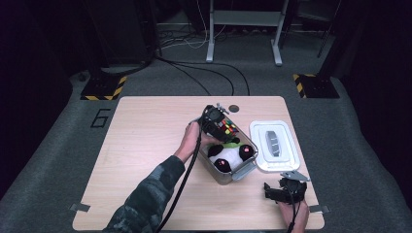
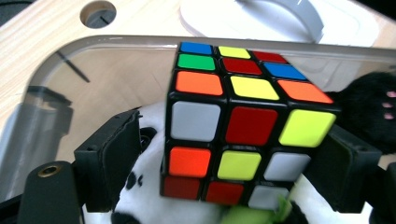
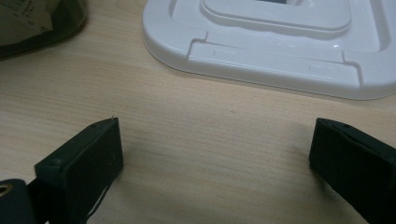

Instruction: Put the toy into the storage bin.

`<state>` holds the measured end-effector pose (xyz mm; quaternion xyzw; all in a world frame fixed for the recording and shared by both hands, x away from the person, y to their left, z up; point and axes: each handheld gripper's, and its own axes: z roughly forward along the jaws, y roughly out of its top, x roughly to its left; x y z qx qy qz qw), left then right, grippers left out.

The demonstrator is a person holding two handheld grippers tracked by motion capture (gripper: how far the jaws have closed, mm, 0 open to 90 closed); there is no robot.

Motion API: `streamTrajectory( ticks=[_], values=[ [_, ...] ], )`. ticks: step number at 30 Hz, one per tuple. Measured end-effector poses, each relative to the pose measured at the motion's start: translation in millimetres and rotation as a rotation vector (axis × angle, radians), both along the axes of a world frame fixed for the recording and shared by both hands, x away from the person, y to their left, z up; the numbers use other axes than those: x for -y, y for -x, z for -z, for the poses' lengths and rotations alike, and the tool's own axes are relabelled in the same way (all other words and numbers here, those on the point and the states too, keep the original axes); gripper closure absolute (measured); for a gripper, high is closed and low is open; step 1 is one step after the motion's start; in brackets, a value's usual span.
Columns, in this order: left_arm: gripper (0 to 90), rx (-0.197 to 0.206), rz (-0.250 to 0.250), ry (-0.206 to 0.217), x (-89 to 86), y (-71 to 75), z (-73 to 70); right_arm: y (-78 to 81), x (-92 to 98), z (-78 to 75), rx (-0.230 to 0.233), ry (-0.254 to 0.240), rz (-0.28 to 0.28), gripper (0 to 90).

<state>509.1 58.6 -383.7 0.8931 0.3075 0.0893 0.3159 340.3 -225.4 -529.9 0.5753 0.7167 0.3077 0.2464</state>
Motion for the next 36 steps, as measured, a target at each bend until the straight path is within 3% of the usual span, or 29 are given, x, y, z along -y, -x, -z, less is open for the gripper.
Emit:
streamTrajectory(
  ticks=[3,4,5,15,27,36],
  values=[
    [14.6,0.006,0.000,0.065,-17.0,6.4,-10.0,0.0,0.0,0.0,0.000,0.000,0.000,2.1],
    [14.4,0.006,0.000,0.065,-17.0,6.4,-10.0,0.0,0.0,0.0,0.000,0.000,0.000,2.1],
    [14.0,0.008,-0.015,0.099,-26.2,11.3,-12.9,-0.1,0.1,0.0,-0.001,-0.002,-0.002,2.1],
    [11.9,0.041,-0.041,0.142,-70.3,28.4,-20.7,-0.6,0.4,-0.2,-0.005,-0.003,-0.005,1.9],
    [9.2,0.085,-0.079,0.132,-114.8,51.0,-13.6,-1.4,-0.8,-0.8,-0.016,-0.009,0.000,1.2],
    [6.9,0.098,-0.139,0.093,-152.2,67.2,7.5,-2.8,1.0,-1.8,-0.024,-0.016,-0.019,0.8]
  ],
)
